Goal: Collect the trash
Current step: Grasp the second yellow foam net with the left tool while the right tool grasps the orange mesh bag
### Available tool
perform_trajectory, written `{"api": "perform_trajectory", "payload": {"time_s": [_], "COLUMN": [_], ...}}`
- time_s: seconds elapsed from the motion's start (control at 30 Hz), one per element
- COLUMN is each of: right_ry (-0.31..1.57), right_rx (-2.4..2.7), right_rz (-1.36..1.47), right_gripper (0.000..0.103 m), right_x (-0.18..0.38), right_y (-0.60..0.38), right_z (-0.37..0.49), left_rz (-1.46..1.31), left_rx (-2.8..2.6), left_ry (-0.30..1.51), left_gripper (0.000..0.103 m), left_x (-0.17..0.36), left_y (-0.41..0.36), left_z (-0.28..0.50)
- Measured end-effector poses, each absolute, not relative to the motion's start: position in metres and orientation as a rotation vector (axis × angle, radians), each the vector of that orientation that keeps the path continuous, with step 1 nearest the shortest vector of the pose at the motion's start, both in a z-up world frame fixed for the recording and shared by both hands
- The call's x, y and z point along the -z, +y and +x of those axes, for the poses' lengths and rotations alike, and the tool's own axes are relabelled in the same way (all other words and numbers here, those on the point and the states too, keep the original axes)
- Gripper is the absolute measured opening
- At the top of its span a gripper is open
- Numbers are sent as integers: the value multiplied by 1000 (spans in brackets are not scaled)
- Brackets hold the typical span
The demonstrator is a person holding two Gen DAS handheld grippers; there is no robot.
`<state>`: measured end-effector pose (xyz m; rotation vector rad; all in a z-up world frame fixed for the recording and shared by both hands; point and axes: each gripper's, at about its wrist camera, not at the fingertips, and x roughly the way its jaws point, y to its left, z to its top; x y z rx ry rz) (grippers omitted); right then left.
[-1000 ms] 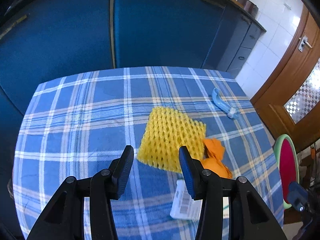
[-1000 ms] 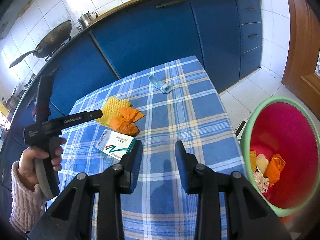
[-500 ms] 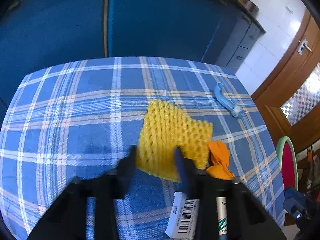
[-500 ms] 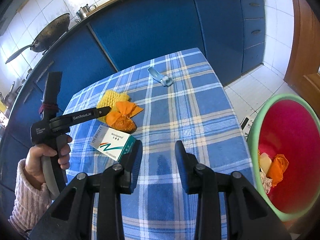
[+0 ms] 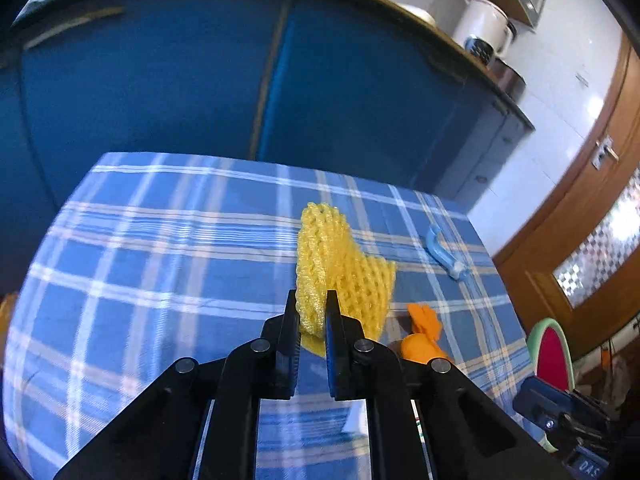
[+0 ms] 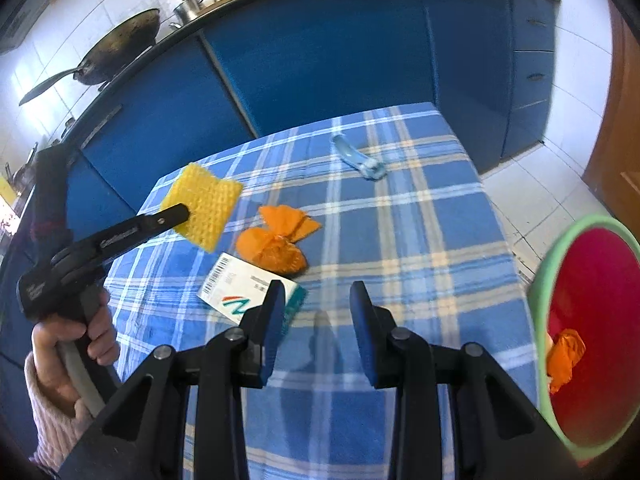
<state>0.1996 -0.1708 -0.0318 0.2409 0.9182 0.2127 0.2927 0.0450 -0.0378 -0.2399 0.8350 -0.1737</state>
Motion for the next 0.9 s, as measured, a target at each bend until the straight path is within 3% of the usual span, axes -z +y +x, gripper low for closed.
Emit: {"api": "perform_trajectory", "payload": {"time_s": [0.3, 0.37, 0.9], "right_ry": [950, 954, 991], "right_rx": [-266, -267, -200], "right_rz": [197, 179, 81], "right_gripper": [42, 47, 47], "right_x": [38, 40, 65], "right_y": [-131, -122, -99], "right_z": [226, 233, 260], "left_rz": [-238, -237, -242], "left_rx": [97, 90, 97], "left_ry": [804, 808, 821], "left_gripper": [10, 10, 10], "left_x": [43, 45, 52], "left_y": [67, 69, 69], "left_z": [275, 274, 271]}}
